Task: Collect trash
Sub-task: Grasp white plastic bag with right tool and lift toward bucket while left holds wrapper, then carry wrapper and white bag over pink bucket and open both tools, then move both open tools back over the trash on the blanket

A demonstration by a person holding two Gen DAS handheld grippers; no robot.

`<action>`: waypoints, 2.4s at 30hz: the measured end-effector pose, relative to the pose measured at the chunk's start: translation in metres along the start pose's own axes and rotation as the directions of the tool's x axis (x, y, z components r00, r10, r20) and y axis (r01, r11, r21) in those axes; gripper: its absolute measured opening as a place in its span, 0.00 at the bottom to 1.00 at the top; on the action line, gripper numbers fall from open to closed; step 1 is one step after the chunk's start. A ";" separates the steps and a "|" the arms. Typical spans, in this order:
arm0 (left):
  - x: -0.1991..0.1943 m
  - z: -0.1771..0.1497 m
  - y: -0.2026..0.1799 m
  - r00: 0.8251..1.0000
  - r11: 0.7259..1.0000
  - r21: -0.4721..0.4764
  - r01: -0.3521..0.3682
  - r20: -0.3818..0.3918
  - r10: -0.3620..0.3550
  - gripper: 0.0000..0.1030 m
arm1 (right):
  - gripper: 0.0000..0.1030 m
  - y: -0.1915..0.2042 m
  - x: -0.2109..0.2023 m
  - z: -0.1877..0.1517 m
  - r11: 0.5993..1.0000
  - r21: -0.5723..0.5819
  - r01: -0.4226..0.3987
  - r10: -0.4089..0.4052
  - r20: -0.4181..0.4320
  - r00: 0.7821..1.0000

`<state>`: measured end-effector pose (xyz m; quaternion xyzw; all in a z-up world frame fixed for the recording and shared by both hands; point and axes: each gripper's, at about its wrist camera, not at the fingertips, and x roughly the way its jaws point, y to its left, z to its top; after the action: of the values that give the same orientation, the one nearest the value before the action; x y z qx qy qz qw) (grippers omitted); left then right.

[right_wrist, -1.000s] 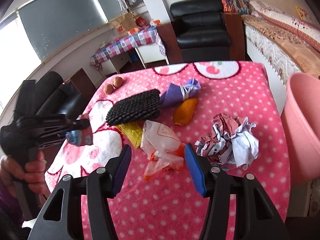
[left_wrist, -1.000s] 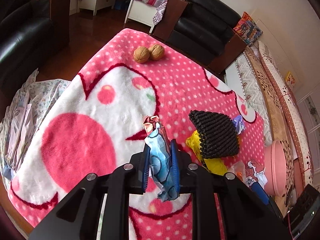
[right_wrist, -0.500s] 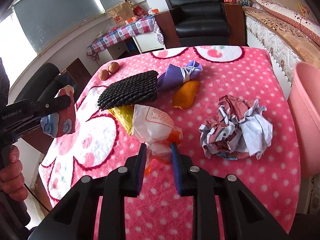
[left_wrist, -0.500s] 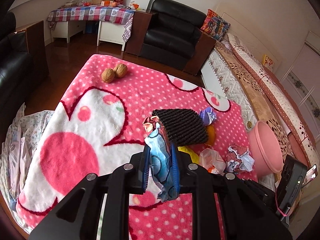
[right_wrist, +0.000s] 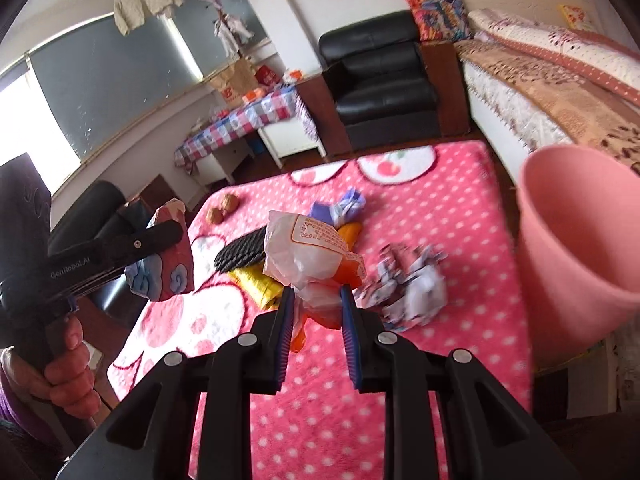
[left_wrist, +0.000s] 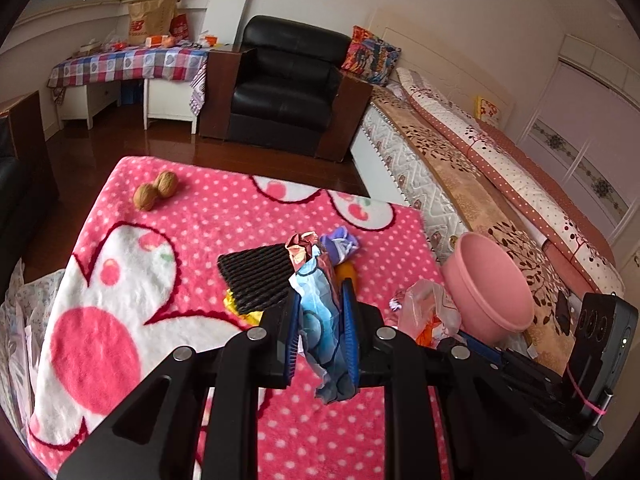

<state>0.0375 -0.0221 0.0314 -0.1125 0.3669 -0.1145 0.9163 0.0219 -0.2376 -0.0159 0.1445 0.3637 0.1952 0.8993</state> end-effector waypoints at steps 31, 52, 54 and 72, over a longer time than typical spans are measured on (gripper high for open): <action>0.134 0.008 -0.235 0.952 0.896 0.324 0.305 -0.100 -0.288 0.18 | 0.22 -0.203 -0.091 0.025 0.883 0.322 0.342 -0.395 0.116 0.911; 0.171 0.010 -0.241 0.955 0.904 0.313 0.291 -0.153 -0.254 0.40 | 0.34 -0.230 -0.068 0.022 0.859 0.338 0.386 -0.434 0.077 0.898; 0.167 0.011 -0.240 0.956 0.902 0.322 0.288 -0.145 -0.254 0.40 | 0.35 -0.228 -0.069 0.020 0.859 0.337 0.384 -0.433 0.081 0.898; 0.101 0.007 -0.194 0.972 0.921 0.312 0.232 -0.043 -0.230 0.40 | 0.41 -0.136 -0.089 0.021 0.923 0.220 0.317 -0.361 0.202 0.911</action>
<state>0.0890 -0.2351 0.0273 -0.0071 0.3309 -0.2790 0.9015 0.0111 -0.4004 -0.0028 0.1829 0.2891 -0.0173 0.9395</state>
